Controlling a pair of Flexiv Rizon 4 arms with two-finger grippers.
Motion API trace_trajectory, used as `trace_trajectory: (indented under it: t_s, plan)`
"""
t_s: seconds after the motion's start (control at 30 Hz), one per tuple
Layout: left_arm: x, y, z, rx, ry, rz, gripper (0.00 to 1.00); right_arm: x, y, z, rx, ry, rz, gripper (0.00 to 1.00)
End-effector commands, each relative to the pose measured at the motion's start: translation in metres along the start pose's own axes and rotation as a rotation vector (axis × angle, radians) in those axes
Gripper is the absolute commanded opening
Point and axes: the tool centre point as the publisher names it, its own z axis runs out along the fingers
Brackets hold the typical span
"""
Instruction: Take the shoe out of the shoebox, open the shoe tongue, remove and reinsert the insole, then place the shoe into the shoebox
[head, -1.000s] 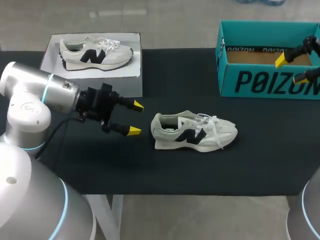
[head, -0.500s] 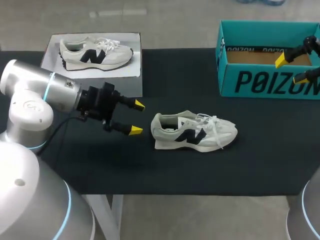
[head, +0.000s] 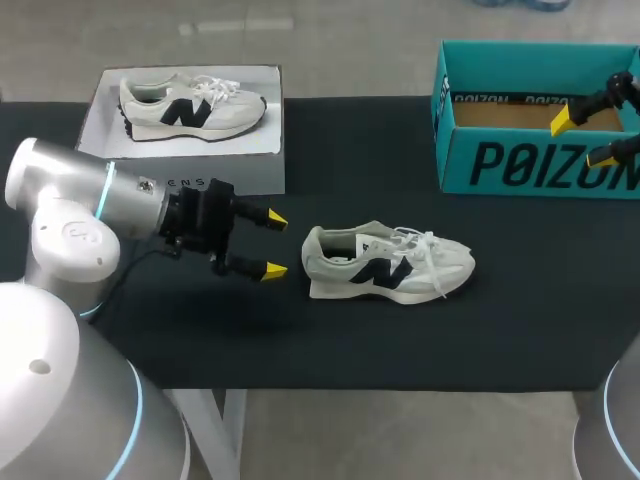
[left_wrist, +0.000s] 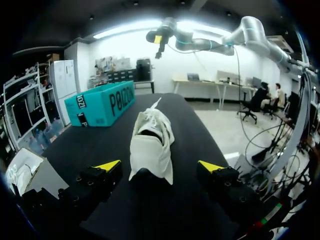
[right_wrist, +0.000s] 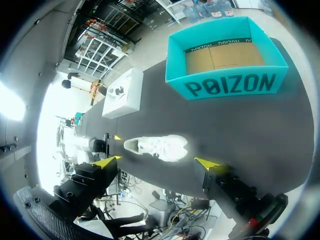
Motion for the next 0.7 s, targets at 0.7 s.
trace_trajectory:
  t_s: [0.7]
  plan:
    - [-0.026,0.039,0.06,-0.049,0.011,-0.083,1.0,0.0,-0.001,0.0,-0.001,-0.003,0.002,1.0]
